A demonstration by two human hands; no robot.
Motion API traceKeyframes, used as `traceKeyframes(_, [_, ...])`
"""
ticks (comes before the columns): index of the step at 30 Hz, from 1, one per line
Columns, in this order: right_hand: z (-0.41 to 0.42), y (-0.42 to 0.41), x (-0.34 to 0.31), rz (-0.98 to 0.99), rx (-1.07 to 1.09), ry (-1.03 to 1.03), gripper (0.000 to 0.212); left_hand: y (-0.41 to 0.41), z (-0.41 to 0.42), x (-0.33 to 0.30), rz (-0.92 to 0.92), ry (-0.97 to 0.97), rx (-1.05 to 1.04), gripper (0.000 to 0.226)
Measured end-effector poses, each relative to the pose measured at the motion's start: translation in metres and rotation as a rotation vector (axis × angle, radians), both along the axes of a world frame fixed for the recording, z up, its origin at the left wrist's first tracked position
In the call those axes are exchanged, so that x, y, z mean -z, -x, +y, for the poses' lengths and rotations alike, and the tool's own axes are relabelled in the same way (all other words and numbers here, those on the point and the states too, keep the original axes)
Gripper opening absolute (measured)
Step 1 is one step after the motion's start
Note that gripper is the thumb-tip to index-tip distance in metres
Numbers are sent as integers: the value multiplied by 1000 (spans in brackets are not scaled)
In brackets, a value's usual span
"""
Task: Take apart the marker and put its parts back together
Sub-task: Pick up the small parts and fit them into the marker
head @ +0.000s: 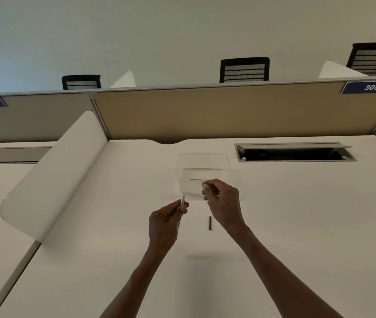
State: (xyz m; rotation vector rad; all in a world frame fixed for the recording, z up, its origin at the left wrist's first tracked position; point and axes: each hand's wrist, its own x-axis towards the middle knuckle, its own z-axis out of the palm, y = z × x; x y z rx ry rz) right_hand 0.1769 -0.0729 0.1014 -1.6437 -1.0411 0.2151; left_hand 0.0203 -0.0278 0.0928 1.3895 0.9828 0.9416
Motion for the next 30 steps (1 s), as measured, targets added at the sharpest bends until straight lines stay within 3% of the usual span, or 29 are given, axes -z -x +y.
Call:
traceKeyframes(11, [-6,-19,61,-94,59,487,24,3,2,-1,-15,13,-5,13])
traceKeyframes(18, [-5,-11,83,-84,59,739,17,6,5,-1,-64,41,14,14])
traceKeyframes(22, [-5,-9,90,-129,62,790,28,6,6,0,-63,46,15,14])
traceKeyframes(30, [-4,-8,96,-152,67,813,18,7,9,7,-13,43,-2,12])
